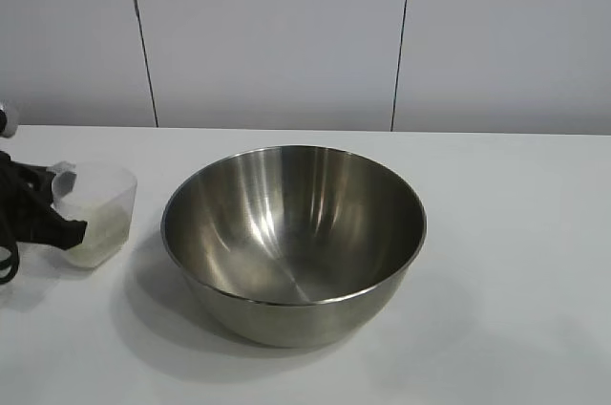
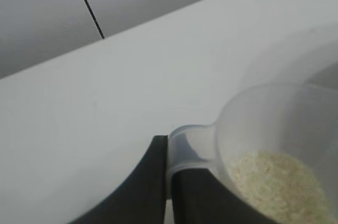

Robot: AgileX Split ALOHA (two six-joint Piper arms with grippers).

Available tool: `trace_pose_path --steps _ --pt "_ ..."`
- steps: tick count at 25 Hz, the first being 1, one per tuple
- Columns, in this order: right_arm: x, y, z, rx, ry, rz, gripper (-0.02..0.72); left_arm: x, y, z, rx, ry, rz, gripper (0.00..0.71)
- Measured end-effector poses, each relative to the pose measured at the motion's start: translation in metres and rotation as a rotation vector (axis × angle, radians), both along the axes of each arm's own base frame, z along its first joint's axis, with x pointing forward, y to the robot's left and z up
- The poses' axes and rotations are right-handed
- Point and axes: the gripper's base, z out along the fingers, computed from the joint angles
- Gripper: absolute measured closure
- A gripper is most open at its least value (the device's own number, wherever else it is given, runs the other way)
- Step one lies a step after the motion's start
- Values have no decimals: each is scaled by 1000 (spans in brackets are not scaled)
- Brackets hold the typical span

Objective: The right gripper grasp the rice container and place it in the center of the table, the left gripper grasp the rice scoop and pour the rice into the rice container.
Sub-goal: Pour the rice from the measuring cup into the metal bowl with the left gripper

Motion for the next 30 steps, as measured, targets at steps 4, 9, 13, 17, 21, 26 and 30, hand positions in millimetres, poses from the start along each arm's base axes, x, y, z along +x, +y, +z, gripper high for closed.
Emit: trace_pose_path --steps 4,9,13,17,21,26,30 --pt "0 0 0 0 0 0 62 7 -17 36 70 -33 -68 704" --pt "0 0 0 0 0 0 62 11 -52 59 178 -45 -183 704" --pt "0 0 0 0 2 0 62 7 -86 67 272 -56 -291 704" --pt "0 0 0 0 2 0 63 0 -112 74 407 -116 -389 704" --pt "0 0 0 0 2 0 63 -12 -131 72 568 -204 -491 704" --pt "0 0 0 0 2 0 63 -21 -143 72 772 -346 -582 704" --pt "0 0 0 0 2 0 63 -21 -144 72 853 -399 -601 704"
